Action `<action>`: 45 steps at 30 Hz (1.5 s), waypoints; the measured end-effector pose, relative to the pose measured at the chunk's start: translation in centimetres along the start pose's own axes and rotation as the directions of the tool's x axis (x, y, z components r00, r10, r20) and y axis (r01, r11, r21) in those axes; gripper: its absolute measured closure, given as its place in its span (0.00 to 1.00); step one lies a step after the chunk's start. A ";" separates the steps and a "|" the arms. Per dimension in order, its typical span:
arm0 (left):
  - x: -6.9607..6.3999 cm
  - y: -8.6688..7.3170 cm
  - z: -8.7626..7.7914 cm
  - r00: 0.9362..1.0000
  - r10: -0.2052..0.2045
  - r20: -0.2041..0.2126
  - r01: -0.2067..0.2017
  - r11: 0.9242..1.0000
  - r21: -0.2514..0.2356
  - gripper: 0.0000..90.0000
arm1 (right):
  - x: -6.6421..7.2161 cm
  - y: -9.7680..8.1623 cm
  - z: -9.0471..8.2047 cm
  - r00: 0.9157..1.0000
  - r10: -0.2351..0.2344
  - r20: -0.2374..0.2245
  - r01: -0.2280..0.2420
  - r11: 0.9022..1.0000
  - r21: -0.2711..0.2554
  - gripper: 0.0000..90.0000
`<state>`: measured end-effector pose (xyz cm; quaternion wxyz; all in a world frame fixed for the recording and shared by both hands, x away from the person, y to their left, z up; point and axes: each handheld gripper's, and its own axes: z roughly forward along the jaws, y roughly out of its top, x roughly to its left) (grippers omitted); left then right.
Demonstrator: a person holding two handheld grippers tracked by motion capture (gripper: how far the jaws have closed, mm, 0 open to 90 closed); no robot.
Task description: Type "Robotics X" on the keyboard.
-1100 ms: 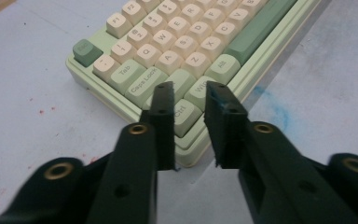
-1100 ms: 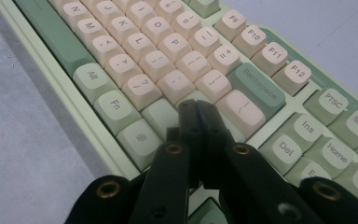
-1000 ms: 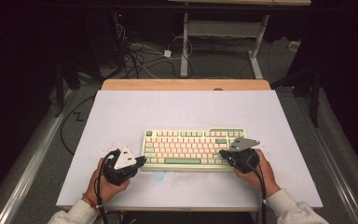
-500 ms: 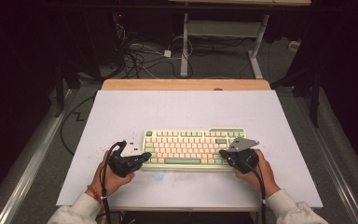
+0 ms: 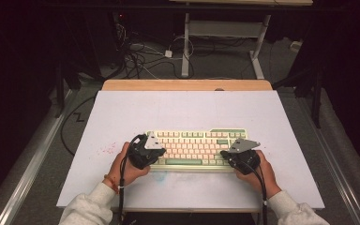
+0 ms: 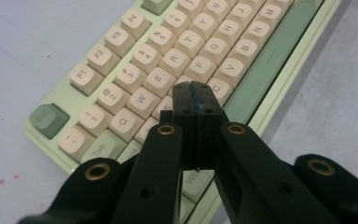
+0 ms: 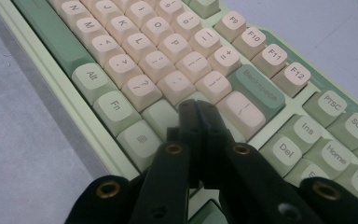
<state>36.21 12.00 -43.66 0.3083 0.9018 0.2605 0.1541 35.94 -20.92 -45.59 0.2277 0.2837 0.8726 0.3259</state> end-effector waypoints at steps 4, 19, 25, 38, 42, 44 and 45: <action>0.0 0.5 0.8 1.000 0.011 0.014 -0.012 1.000 0.025 0.97 | 0.0 0.0 0.0 1.000 -0.001 0.000 0.001 1.000 -0.002 1.00; 0.0 0.8 1.9 1.000 0.016 0.025 -0.017 0.998 0.053 0.97 | 0.0 0.0 0.0 1.000 -0.007 0.002 0.007 1.000 -0.003 1.00; 0.0 0.7 1.9 0.999 0.016 0.027 -0.018 0.998 0.057 0.97 | 0.1 0.0 0.0 1.000 -0.007 0.004 0.007 1.000 -0.002 1.00; -0.7 1.0 1.5 0.998 0.061 0.007 -0.061 0.997 0.054 0.96 | 0.1 0.0 0.0 1.000 -0.014 0.007 0.014 1.000 -0.001 1.00; -0.7 1.0 1.2 0.998 0.056 -0.003 -0.056 0.998 0.037 0.96 | 0.1 0.0 0.0 1.000 -0.015 0.009 0.015 1.000 0.000 1.00; -0.7 1.0 0.9 0.998 0.058 -0.013 -0.057 0.998 0.022 0.95 | 0.1 0.0 0.0 1.000 -0.016 0.009 0.016 1.000 0.001 1.00; -0.6 1.0 0.8 0.998 0.057 -0.011 -0.056 0.998 0.013 0.95 | 0.1 0.0 0.0 1.000 -0.018 0.010 0.018 1.000 0.002 1.00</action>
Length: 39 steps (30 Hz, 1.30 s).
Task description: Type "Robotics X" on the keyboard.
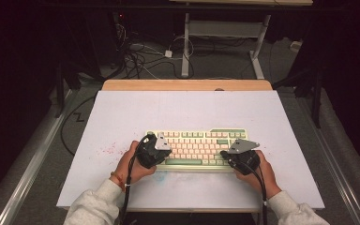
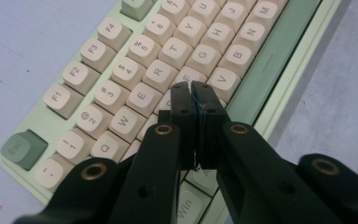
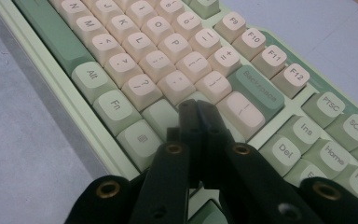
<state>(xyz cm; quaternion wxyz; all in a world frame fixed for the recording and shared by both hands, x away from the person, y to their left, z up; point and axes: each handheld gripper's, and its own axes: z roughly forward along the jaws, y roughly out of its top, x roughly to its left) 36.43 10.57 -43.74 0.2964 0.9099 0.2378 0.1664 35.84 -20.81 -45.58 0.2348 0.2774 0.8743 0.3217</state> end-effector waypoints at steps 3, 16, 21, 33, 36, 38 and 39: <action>0.1 -0.1 -0.1 1.000 -0.002 -0.011 0.002 1.000 -0.017 0.94 | 0.0 0.0 0.0 1.000 0.001 -0.002 -0.001 1.000 0.001 1.00; 0.4 -0.3 -0.4 0.998 -0.012 -0.060 0.009 0.998 -0.059 0.86 | -0.1 0.7 -1.2 1.000 0.016 0.008 -0.015 0.997 -0.070 1.00; 0.5 -0.4 -0.5 0.998 -0.025 -0.066 0.020 0.996 -0.083 0.76 | -0.3 0.9 -1.7 1.000 0.020 0.010 -0.019 0.995 -0.097 0.96; 0.2 -0.4 -0.8 0.989 -0.048 -0.141 0.029 0.991 -0.130 0.44 | -0.5 1.1 -2.2 0.998 0.048 0.047 -0.041 0.990 -0.133 0.65; 0.1 -0.4 -0.7 0.985 -0.039 -0.168 0.018 0.992 -0.128 0.36 | -0.5 1.2 -2.1 0.997 0.053 0.057 -0.045 0.990 -0.137 0.52; -0.1 -0.3 -0.6 0.985 -0.036 -0.169 0.013 0.991 -0.131 0.32 | -0.5 1.2 -2.0 0.996 0.059 0.068 -0.049 0.989 -0.140 0.42; -0.2 -0.3 -0.6 0.985 -0.034 -0.170 0.011 0.991 -0.134 0.31 | -0.4 1.2 -1.9 0.995 0.069 0.071 -0.058 0.988 -0.144 0.39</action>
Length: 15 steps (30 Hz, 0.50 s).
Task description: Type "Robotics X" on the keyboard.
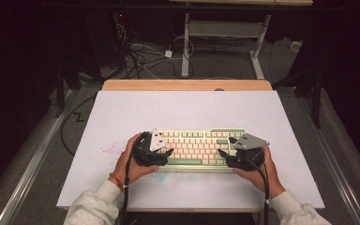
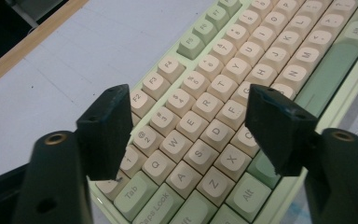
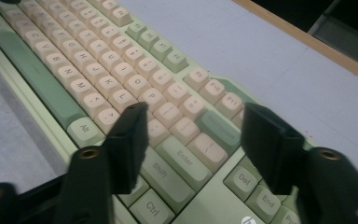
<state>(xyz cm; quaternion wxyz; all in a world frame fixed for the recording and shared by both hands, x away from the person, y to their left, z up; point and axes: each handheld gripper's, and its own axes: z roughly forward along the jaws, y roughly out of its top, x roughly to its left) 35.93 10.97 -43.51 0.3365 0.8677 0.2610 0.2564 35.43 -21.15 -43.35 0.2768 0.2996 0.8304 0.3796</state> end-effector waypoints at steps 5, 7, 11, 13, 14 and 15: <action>-0.1 0.0 0.2 1.000 -0.020 0.003 0.020 1.000 -0.009 0.21 | -0.1 -0.1 0.1 0.999 0.036 0.010 -0.035 0.999 -0.025 0.24; -0.1 -0.1 0.2 1.000 -0.013 0.002 0.013 1.000 -0.014 0.20 | -0.2 -0.1 0.1 0.999 0.045 0.019 -0.045 0.999 -0.027 0.21; -0.2 0.0 0.2 1.000 0.006 0.000 -0.006 1.000 -0.023 0.19 | 0.0 0.0 0.2 0.999 0.038 0.028 -0.037 0.999 -0.023 0.20; -0.2 0.0 0.3 1.000 0.012 0.014 -0.012 1.000 -0.027 0.18 | 0.0 0.0 0.3 0.999 0.031 0.030 -0.031 0.999 -0.025 0.20; -0.3 0.1 0.4 1.000 0.019 0.011 -0.019 0.999 -0.027 0.18 | 0.0 0.0 0.4 0.999 0.030 0.033 -0.029 0.999 -0.025 0.20; -0.2 0.1 0.4 1.000 0.022 0.011 -0.022 0.999 -0.025 0.18 | 0.0 0.1 0.4 0.999 0.029 0.034 -0.028 0.999 -0.026 0.20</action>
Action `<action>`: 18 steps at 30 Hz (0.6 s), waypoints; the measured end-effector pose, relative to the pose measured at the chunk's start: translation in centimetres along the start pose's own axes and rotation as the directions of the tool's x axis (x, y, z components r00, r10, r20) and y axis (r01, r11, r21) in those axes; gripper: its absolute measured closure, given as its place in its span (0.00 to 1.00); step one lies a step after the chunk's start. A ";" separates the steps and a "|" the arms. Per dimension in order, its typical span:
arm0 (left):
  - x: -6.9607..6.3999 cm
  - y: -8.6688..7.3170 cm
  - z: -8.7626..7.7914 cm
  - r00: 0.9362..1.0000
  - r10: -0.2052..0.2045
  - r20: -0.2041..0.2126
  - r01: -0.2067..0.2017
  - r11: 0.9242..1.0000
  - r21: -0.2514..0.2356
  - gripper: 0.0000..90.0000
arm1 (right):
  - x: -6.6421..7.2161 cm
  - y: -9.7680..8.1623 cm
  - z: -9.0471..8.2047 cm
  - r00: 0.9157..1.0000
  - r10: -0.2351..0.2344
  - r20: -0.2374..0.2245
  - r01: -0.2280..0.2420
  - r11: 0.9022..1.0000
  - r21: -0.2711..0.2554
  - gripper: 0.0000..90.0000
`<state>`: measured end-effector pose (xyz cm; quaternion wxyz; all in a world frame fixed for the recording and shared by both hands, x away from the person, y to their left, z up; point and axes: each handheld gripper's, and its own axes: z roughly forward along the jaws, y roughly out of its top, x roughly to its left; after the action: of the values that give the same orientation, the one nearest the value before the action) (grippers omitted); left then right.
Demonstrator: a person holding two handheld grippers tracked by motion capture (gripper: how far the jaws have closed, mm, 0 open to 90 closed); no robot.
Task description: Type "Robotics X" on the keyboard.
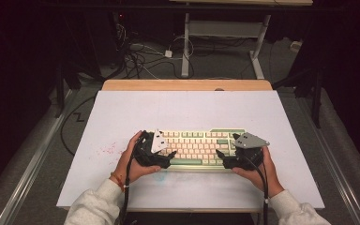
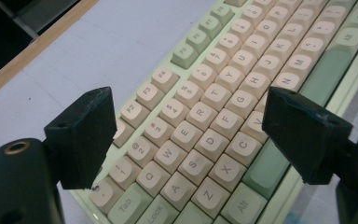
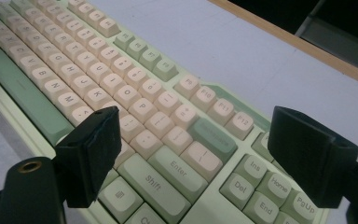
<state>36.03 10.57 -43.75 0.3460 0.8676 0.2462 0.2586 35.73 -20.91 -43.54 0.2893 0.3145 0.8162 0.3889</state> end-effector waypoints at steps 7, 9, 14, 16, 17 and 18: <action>0.0 0.0 -0.5 1.000 0.010 -0.009 -0.010 1.000 -0.015 0.19 | 0.2 0.2 -0.3 0.999 -0.029 0.023 0.029 1.000 0.002 0.21; -0.1 0.1 -0.8 1.000 0.013 -0.007 -0.013 1.000 -0.024 0.19 | 0.3 0.3 -0.6 0.999 -0.034 0.023 0.034 0.999 -0.004 0.21; -0.3 0.2 -1.4 0.999 0.031 -0.016 -0.032 0.999 -0.043 0.19 | 0.4 0.5 -1.4 0.998 -0.048 0.030 0.048 0.999 -0.014 0.21; -0.5 0.1 -1.8 0.999 0.040 -0.021 -0.041 0.998 -0.055 0.19 | 0.4 0.4 -1.7 0.998 -0.048 0.029 0.048 0.999 -0.018 0.21; -0.6 0.1 -2.0 0.999 0.042 -0.024 -0.044 0.997 -0.063 0.19 | 0.4 0.4 -1.8 0.998 -0.049 0.030 0.049 0.999 -0.018 0.22; -0.7 0.1 -2.2 0.999 0.044 -0.026 -0.046 0.996 -0.070 0.19 | 0.4 0.3 -2.0 0.998 -0.052 0.033 0.053 0.998 -0.018 0.22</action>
<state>34.18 11.17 -42.46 0.3673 0.8570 0.2214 0.2857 34.15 -21.35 -42.31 0.3157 0.2964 0.8157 0.3837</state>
